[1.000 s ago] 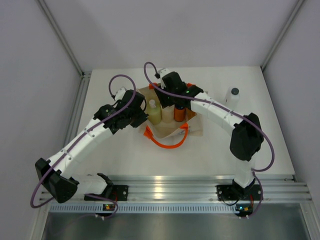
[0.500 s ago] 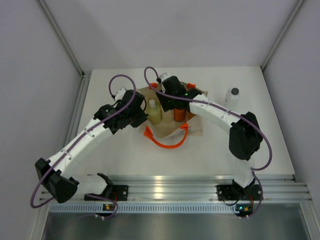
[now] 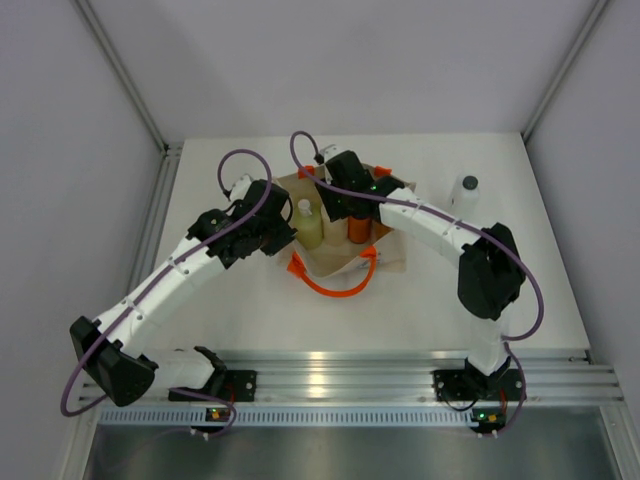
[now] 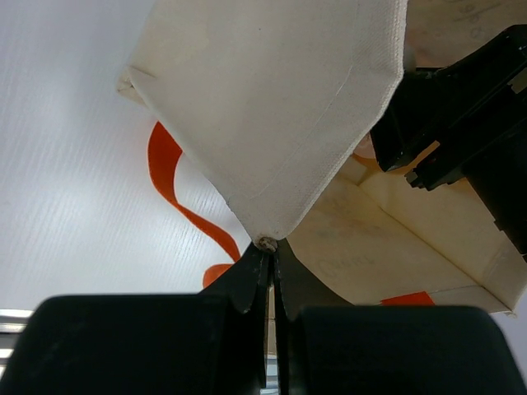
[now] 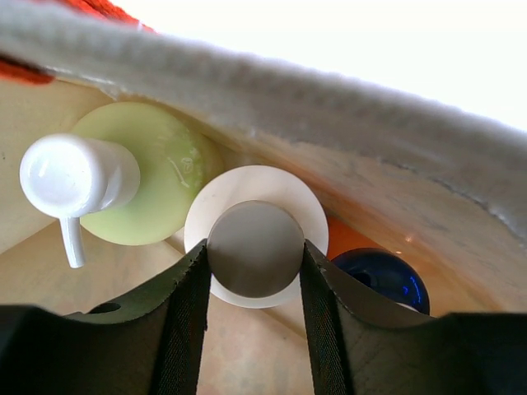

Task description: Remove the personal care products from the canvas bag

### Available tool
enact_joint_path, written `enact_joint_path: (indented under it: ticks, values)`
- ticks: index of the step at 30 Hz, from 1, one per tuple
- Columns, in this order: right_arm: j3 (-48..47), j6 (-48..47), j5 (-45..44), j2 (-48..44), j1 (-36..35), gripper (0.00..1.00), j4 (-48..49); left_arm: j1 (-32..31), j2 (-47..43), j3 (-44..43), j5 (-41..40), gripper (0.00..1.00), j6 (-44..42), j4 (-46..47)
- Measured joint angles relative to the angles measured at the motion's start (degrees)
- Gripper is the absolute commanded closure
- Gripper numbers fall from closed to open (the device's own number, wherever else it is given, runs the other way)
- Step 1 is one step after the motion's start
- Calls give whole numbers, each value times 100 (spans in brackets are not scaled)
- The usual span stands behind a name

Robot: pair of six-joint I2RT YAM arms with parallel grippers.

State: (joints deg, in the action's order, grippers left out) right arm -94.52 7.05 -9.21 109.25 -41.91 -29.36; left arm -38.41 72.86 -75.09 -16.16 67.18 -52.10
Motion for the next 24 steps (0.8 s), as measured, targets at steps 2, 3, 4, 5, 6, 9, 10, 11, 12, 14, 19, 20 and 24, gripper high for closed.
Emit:
enact_joint_path:
  ticks: [2,3,4,5,6,9,10,11,12,14,19,20,24]
  values:
    - [0,4,4,0,2,74,0,0,0,0,2,100,-9,0]
    - [-2,4,4,0,2,81,-2,0,0,0,2,100,-22,0]
    - [-2,0,7,0,2,83,-2,0,0,0,4,100,-26,0]
    - [-4,-2,7,0,2,87,-4,0,0,0,7,100,-39,0]
    - [-7,-9,7,0,2,91,-4,0,0,0,7,100,-46,0]
    - [-11,-46,17,-2,2,100,-7,0,0,0,20,100,-79,0]
    - [-15,-59,20,-2,2,100,-9,0,0,0,20,100,-85,0]
    - [-28,-79,22,-2,2,100,-24,0,0,0,22,100,-90,0]
    - [-39,-101,22,-2,-4,100,-42,0,0,0,22,100,-94,0]
    - [-42,-133,22,-7,-9,100,-55,0,0,0,24,100,-107,2]
    - [-42,-212,20,-52,-39,100,-140,0,0,0,24,100,-114,4]
    - [-42,-232,22,-70,-46,100,-177,0,0,0,24,100,-114,2]
    - [-42,-260,24,-205,-81,100,-299,0,0,0,24,100,-114,2]
